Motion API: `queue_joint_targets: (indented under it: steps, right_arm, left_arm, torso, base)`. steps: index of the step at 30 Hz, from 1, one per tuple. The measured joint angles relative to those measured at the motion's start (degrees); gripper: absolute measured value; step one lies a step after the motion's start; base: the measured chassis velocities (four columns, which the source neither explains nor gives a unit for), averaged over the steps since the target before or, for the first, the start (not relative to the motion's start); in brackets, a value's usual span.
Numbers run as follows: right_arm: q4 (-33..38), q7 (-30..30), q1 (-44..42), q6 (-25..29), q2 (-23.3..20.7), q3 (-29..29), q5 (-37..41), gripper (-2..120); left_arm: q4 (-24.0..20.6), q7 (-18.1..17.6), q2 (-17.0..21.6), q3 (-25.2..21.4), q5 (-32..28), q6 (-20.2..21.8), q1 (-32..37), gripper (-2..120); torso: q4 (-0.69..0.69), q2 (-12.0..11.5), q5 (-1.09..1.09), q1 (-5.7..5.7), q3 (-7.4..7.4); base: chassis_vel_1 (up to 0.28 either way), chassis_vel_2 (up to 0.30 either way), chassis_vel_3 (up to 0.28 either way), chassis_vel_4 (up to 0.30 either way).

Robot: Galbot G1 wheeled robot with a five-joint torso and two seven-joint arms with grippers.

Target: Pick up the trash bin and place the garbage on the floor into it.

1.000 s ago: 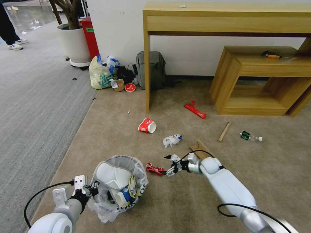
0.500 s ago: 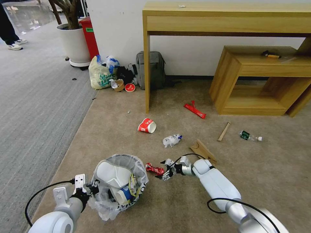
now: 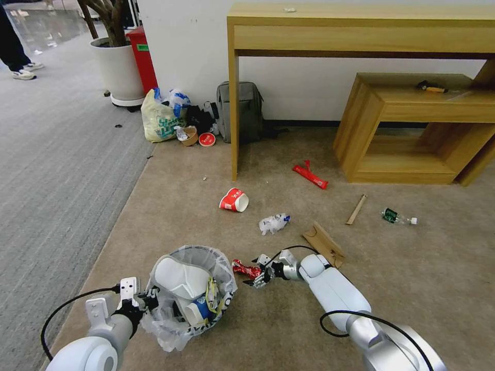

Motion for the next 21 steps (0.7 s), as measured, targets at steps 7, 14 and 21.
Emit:
queue_joint_targets:
  steps: [7,14,21]
  right_arm:
    - [-0.7,0.3,0.1,-0.6,0.5,0.1,-0.6,64]
    - [-1.0,0.5,0.1,-0.9,0.8,0.3,-1.1,39]
    - [-1.0,0.6,-0.2,-0.9,0.7,0.9,-1.6,18]
  left_arm:
    - [-0.1,-0.1,-0.1,0.1,0.0,0.0,0.0,0]
    - [-0.1,-0.1,-0.2,0.1,0.0,0.0,0.0,0]
    - [-0.1,-0.1,-0.1,0.2,0.0,0.0,-0.1,0]
  torso:
    - [0.00,0.0,0.00,0.00,0.00]
    - [0.00,0.0,0.00,-0.01,0.00]
    - [0.00,0.0,0.00,-0.01,0.00]
  base:
    - [0.000,0.000,0.000,0.000]
    - [0.000,0.000,0.000,0.000]
    - [0.000,0.000,0.000,0.000]
